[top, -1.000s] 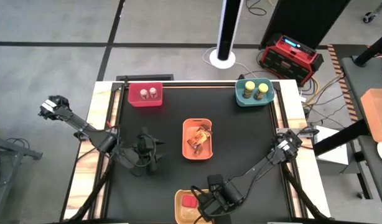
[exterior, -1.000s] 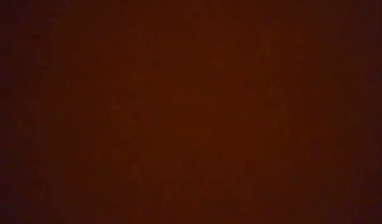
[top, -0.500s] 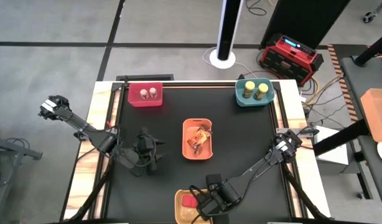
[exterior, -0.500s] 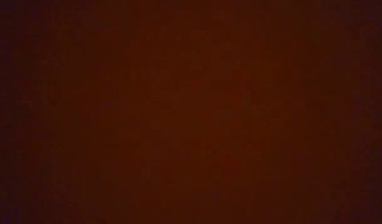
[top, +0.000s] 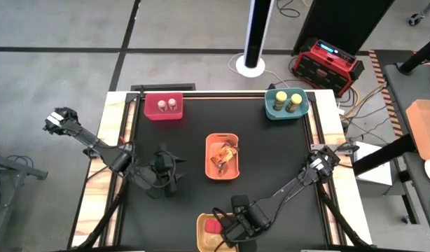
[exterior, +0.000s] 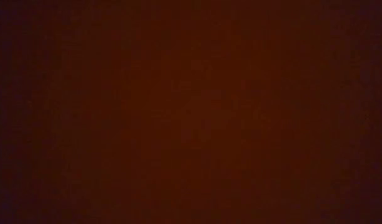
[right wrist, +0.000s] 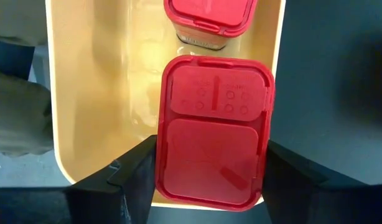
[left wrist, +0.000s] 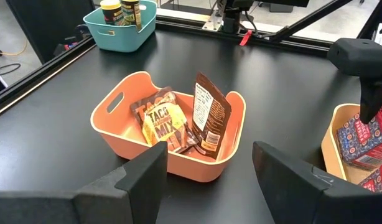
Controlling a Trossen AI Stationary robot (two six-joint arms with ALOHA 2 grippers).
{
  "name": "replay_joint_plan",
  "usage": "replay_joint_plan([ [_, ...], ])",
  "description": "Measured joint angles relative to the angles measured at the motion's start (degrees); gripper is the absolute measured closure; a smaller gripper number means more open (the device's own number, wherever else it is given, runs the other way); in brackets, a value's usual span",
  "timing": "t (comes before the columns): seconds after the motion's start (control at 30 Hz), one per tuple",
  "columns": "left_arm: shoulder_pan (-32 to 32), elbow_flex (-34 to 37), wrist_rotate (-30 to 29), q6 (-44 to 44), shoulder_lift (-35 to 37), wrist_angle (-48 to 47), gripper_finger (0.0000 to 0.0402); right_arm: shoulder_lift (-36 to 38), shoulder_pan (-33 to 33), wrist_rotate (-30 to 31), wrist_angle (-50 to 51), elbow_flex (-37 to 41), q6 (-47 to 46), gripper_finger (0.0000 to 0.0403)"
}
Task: Sort spices by type
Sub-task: Put the red seasoning can into the yellow bin
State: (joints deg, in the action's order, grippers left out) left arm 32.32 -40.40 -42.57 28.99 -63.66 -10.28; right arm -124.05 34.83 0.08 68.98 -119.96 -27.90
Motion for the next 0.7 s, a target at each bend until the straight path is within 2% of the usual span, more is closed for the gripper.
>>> replay_joint_plan([
  [0.7, 0.00, 0.02, -0.04, 0.00, 0.00, 0.00, 0.0182, 0.07, 0.00, 1.46, 0.39, -0.52, -0.70, 0.0140],
])
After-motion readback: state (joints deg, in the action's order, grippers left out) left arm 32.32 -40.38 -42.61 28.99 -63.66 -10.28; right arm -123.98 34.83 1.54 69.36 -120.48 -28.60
